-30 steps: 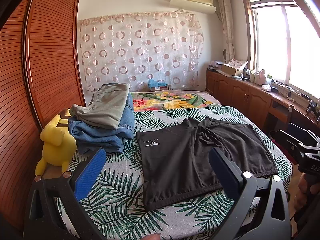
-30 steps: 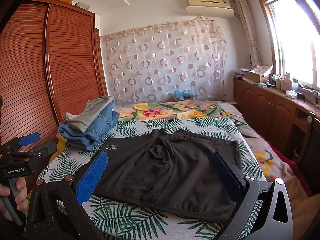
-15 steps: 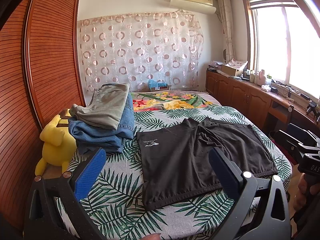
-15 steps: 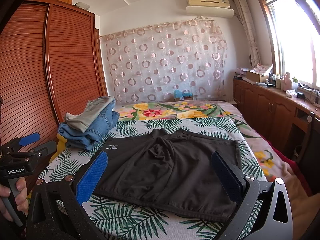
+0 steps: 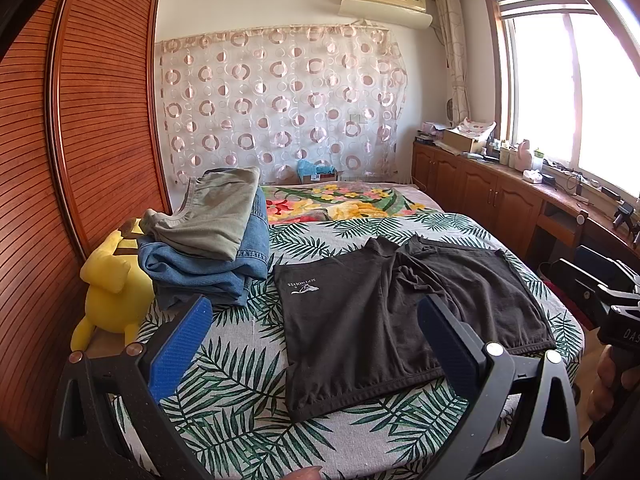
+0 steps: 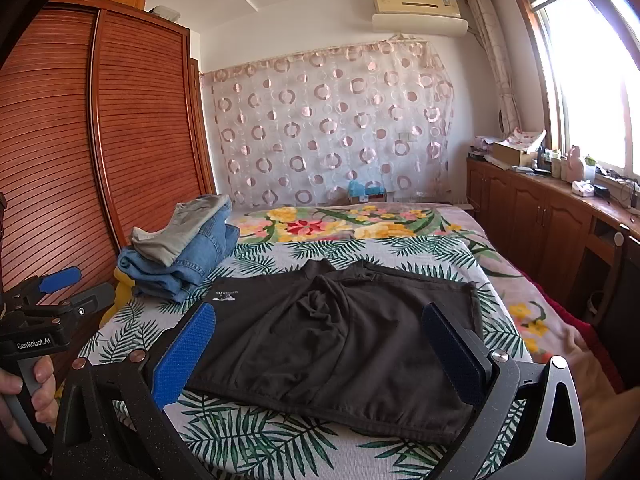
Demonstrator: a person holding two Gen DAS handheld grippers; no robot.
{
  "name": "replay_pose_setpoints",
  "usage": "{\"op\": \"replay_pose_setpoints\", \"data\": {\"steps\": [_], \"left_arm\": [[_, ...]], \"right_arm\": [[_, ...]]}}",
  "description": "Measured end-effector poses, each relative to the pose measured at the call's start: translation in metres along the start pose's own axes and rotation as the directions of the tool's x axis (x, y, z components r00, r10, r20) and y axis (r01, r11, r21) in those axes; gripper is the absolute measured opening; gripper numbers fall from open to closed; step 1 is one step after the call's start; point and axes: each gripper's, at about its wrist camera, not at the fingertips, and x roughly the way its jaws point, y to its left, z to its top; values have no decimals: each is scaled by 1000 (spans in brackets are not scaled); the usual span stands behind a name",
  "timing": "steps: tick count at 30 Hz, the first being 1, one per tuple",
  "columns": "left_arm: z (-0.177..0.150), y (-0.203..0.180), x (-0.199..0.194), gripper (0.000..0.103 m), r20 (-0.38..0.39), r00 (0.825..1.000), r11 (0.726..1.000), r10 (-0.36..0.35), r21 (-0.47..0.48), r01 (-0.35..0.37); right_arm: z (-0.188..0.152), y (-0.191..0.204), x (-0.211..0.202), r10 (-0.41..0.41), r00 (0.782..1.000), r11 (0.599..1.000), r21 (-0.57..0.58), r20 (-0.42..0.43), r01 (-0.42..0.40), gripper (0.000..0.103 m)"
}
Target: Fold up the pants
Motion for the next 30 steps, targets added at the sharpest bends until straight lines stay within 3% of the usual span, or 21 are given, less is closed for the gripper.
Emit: {"op": "replay_pose_setpoints", "data": {"steps": [10, 30], "left_arm": [[2, 0, 0, 103, -13, 1000, 1000, -3, 3, 3], [-34, 9, 48, 103, -157, 987, 999, -32, -6, 31]], "right_arm": [[0, 1, 0, 0, 1000, 1000, -3, 0, 0, 103], [-15, -37, 18, -89, 990, 996, -11, -111, 88, 103]]}}
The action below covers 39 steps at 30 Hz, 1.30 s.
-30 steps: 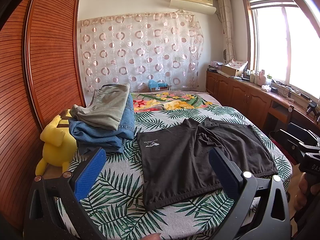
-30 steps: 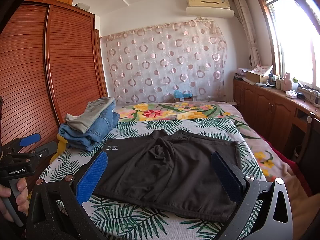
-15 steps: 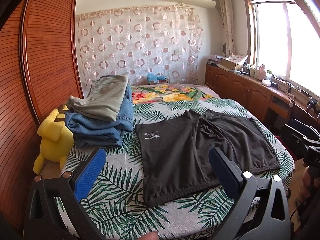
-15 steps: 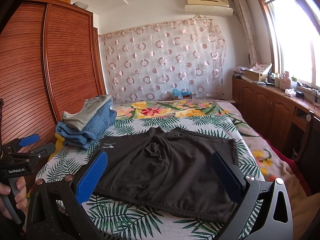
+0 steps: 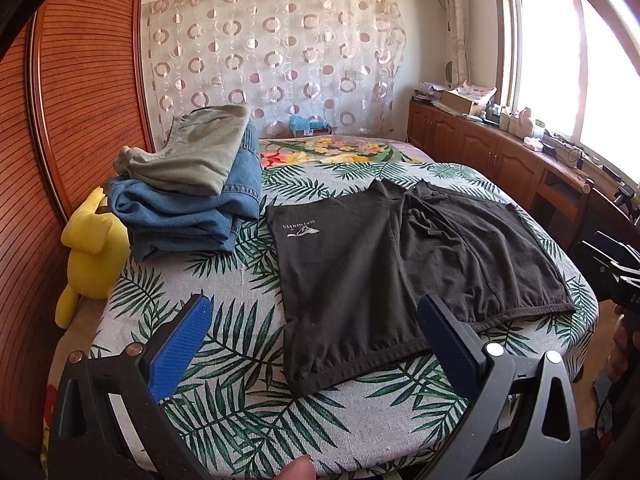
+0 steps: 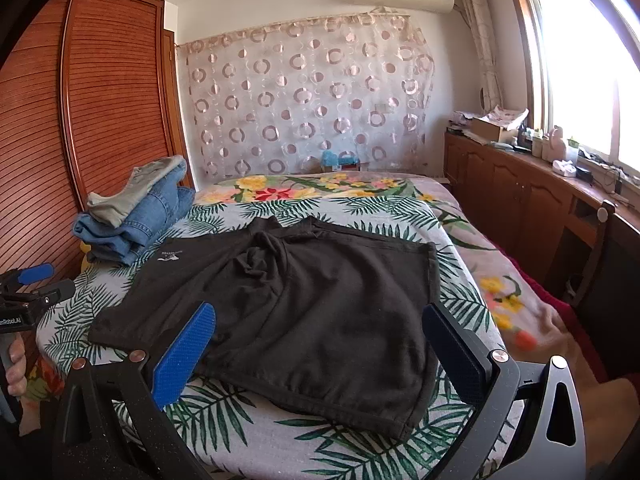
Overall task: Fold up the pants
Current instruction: 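Move both tools down toward the waistband of the black pants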
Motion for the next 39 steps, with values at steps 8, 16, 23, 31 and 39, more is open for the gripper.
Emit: {"op": "replay_pose_setpoints", "data": {"steps": [8, 16, 23, 31, 39], "left_arm": [[-12, 8, 15, 103, -47, 999, 1000, -6, -2, 6], [-29, 22, 33, 103, -116, 993, 1000, -9, -16, 7], [-30, 30, 34, 99, -136, 989, 998, -66, -21, 64], [-39, 36, 40, 71, -190, 974, 992, -123, -35, 118], [-46, 35, 44, 47, -207, 966, 988, -154, -32, 151]], "right_arm": [[-4, -5, 0, -44, 998, 999, -16, -49, 43, 103], [-5, -4, 8, -76, 989, 997, -16, -128, 75, 103], [2, -8, 9, -55, 982, 998, -2, -178, 55, 97], [9, -6, 10, -47, 976, 999, -7, -214, 47, 96], [7, -7, 4, -50, 978, 999, -24, -203, 46, 96]]}}
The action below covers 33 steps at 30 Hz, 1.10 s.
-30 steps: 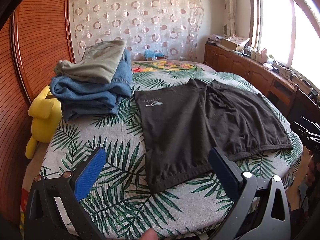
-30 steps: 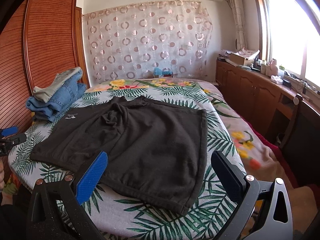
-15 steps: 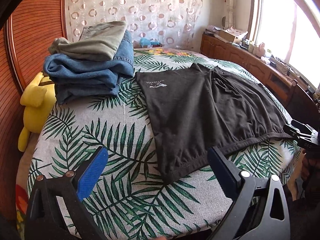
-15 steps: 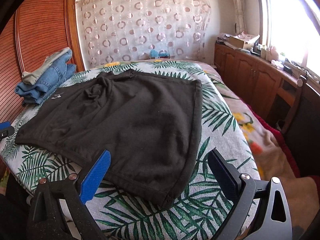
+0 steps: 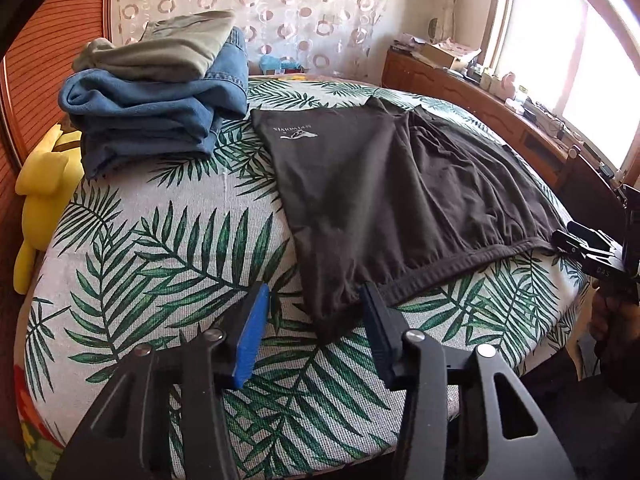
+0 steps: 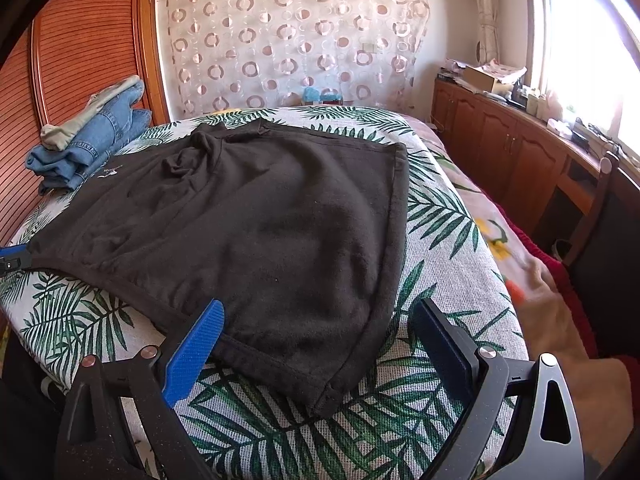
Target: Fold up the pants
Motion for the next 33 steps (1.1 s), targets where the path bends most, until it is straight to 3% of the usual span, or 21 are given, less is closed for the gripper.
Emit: {"op": "replay_pose_setpoints", "data": {"steps": [3, 6, 7, 8, 19, 27, 33], "left_arm": [[-2, -2, 0, 44, 12, 1000, 1000, 5, 16, -5], [0, -1, 0, 31, 22, 1000, 1000, 1, 16, -2], [0, 0, 0, 14, 17, 1000, 1000, -14, 11, 14], [3, -1, 3, 8, 12, 999, 999, -32, 7, 32], [32, -23, -19, 6, 87, 993, 995, -86, 67, 80], [69, -63, -27, 6, 128, 978, 976, -167, 165, 145], [87, -91, -28, 5, 122, 965, 954, -231, 222, 201]], "right_arm": [[-4, 1, -1, 1, 1000, 1000, -2, 6, -1, 96], [0, -2, 13, 3, 1000, 1000, -1, 13, -3, 96], [-1, -2, 12, 3, 1000, 1000, -1, 14, -3, 96], [-1, -2, 12, 2, 1000, 1000, -1, 15, -2, 96], [1, -5, 9, 10, 1000, 1000, -7, 4, -10, 95], [6, -4, 6, 24, 1000, 1000, -9, 12, -24, 80], [6, -4, 1, 30, 999, 999, -21, 32, -30, 75]]}}
